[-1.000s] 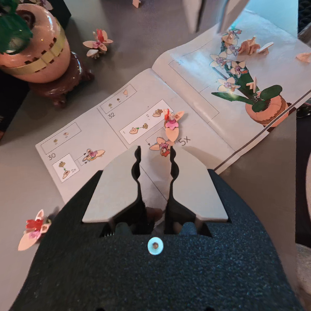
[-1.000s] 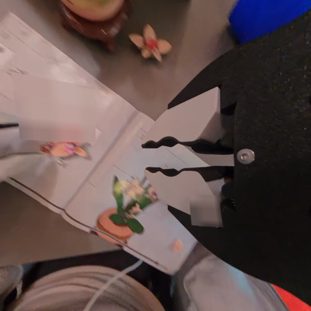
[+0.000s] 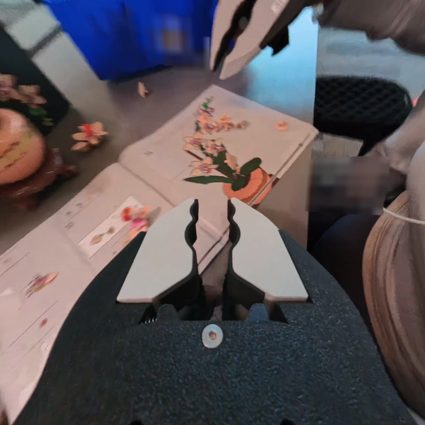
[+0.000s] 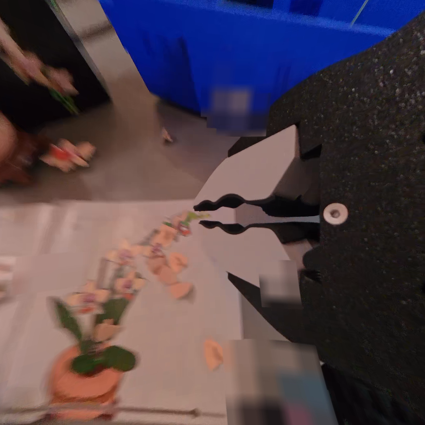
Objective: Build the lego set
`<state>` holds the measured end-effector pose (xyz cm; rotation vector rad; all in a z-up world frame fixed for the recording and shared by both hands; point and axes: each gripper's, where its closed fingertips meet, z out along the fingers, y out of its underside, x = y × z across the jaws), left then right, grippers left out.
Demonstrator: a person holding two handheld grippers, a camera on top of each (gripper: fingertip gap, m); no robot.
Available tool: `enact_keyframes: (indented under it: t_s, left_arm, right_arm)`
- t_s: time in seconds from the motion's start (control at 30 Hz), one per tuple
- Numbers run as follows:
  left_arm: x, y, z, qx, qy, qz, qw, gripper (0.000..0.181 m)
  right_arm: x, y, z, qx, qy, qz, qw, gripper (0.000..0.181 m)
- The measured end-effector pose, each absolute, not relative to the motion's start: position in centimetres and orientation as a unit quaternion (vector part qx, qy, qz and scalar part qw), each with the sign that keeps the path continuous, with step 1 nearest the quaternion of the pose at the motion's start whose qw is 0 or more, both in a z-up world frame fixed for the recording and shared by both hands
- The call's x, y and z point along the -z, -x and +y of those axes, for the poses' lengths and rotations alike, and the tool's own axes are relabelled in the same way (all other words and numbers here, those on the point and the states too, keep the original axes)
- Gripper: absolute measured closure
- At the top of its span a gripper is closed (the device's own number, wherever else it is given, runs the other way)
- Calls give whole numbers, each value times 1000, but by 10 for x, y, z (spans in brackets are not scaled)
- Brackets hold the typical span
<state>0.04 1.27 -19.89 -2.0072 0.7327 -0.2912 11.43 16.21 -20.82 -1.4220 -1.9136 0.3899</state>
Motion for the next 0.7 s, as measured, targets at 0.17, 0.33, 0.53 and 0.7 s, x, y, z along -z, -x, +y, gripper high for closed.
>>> enact_keyframes:
  t_s: [0.17,0.33,0.53,0.7]
  left_arm:
    - [158,69,11,185,778,147,583,145]
    - [155,86,18,194,750,133,618,142]
    - [200,70,34,165,827,181,506,142]
    - [226,70,47,126,864,224,432,146]
  right_arm:
    - [100,-77,139,-375,480,-585,536,167]
    - [80,-31,103,-452,388,-580,556,129]
    - [129,27,73,-454,376,-713,380,164]
    - [192,56,73,-387,395,-797,242,167]
